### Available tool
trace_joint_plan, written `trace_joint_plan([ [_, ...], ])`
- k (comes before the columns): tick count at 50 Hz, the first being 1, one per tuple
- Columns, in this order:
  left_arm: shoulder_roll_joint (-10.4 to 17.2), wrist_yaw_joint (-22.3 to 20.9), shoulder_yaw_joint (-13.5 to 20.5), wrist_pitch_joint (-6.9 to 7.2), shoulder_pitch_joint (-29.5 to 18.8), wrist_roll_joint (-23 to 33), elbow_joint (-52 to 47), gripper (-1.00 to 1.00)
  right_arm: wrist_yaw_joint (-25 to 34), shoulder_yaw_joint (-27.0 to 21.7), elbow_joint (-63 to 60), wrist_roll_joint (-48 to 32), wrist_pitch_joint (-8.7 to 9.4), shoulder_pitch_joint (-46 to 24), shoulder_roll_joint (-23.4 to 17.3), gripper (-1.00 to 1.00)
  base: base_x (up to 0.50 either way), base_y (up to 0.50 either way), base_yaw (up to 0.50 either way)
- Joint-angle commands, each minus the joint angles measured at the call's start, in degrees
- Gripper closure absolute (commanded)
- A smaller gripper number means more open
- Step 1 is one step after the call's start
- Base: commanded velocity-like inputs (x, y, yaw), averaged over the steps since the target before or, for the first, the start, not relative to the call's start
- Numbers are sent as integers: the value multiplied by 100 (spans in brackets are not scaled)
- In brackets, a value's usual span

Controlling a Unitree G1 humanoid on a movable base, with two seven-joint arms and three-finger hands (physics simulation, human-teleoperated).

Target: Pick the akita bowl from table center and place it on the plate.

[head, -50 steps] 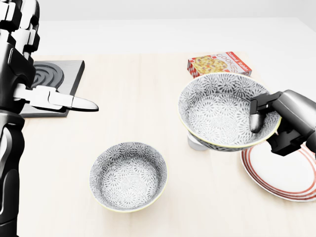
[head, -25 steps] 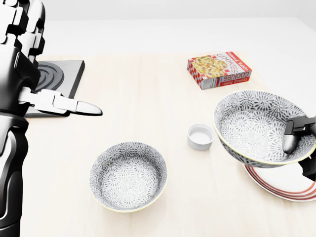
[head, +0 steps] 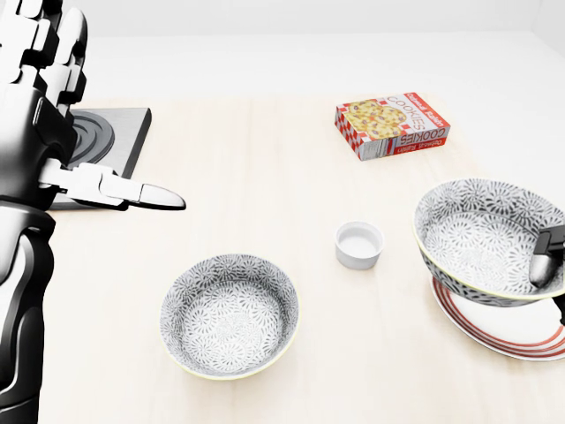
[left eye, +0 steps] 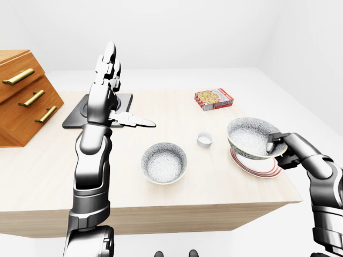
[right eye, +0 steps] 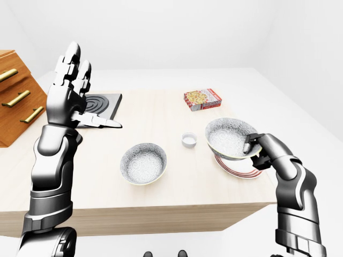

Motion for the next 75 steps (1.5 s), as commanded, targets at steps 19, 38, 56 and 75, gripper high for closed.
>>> trace_joint_plan([
  [19,-45,-21,-29,0,123,44,-25,-100,-1238,330,1762,927,-462,-568,-395,100,0,0,0],
  [38,-97,-39,-51,0,190,89,-34,-100,-1803,606,3077,1014,-679,-894,-669,100,0,0,0],
  [56,-98,-34,-52,0,191,106,-7,-100,-2122,833,3847,1103,-679,-1192,-768,100,0,0,0],
  [75,-99,-58,-51,0,238,144,17,-100,-2665,1314,5314,1048,-679,-1987,-881,100,0,0,0],
])
